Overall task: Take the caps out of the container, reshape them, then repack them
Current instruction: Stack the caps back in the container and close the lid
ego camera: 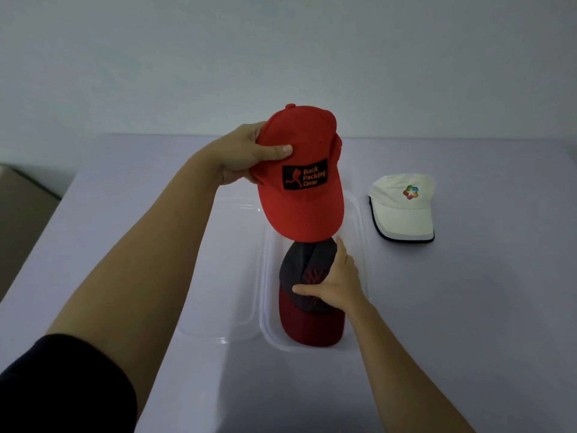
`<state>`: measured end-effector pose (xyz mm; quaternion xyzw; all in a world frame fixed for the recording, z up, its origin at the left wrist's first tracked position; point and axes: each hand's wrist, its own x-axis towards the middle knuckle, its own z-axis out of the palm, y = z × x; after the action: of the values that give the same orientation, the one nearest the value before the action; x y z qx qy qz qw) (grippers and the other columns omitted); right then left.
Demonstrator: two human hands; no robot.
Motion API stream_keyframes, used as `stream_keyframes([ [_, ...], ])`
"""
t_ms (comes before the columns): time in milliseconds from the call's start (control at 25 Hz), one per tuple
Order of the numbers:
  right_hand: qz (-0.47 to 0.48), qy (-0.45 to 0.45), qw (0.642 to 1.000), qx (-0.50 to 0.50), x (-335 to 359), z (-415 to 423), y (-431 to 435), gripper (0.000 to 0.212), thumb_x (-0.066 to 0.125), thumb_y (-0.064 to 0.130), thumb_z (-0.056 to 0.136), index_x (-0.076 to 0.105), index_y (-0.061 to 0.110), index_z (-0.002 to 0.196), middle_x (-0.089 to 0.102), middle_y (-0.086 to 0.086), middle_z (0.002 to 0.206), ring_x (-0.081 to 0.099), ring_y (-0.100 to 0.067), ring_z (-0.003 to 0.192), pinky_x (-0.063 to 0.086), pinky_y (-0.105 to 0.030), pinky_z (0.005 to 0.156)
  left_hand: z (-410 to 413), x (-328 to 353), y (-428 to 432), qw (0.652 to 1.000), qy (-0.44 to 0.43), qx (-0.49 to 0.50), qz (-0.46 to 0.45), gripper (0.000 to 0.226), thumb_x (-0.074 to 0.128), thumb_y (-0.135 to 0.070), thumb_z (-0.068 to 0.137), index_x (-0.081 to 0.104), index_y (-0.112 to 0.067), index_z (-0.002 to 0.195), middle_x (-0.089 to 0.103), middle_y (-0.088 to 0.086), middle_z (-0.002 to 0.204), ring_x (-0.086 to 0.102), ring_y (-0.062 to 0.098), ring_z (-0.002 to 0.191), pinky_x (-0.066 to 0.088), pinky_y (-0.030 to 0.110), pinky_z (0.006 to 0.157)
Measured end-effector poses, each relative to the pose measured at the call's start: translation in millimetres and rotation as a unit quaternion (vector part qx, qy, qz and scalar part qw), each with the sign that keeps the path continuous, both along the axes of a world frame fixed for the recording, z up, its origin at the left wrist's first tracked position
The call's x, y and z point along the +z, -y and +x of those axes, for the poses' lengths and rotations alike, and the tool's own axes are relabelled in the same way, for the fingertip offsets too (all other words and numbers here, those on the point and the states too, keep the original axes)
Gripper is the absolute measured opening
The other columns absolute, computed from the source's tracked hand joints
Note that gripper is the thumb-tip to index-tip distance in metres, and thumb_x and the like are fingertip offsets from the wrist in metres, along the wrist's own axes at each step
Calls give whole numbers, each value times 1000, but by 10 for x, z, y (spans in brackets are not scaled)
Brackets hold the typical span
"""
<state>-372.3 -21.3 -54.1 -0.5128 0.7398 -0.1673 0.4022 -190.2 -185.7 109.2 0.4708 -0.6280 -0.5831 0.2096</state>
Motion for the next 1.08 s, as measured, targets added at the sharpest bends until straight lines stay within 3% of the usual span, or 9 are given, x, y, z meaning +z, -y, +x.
stream_keyframes([
  [160,-78,-62,995,30,60,60,-76,133,82,61,41,1,40,143,33,-6,124,42,-26,113,42,-45,97,-42,-34,72,999,-7,4,-33,39,70,-26,83,59,-29,121,72,-3,108,69,20,95,54,47,79],
  [400,-142,-79,986,30,54,20,-310,128,80,61,47,2,36,146,25,3,112,34,-13,99,41,-35,94,-136,-124,102,996,-77,16,-44,37,69,-22,85,58,-28,120,70,0,114,68,21,103,55,49,86],
  [560,-163,-50,985,26,8,9,-362,127,82,58,47,1,39,144,24,3,117,34,-11,103,41,-33,96,-182,-106,149,994,-88,18,-56,36,68,-18,85,58,-26,119,70,0,112,68,18,101,56,43,86],
  [680,-196,-27,980,39,-14,25,-422,124,82,56,47,0,43,140,18,12,113,36,-13,107,44,-35,97,-321,-294,31,997,-49,-49,-25,35,67,-13,85,59,-19,119,69,4,110,68,18,98,57,37,85],
  [840,-231,-29,971,53,-29,41,-507,122,82,54,48,-3,46,135,19,9,118,39,-20,111,45,-39,96,-419,-666,-145,992,16,-117,35,37,66,-18,86,58,-16,123,69,8,113,68,23,100,57,37,84],
  [1080,-196,-4,980,39,137,-18,-436,123,83,56,48,0,47,138,23,6,117,39,-11,108,42,-26,94,-366,-1137,-307,961,86,-189,183,34,66,-23,87,59,-22,120,68,12,113,67,35,99,52,56,88],
])
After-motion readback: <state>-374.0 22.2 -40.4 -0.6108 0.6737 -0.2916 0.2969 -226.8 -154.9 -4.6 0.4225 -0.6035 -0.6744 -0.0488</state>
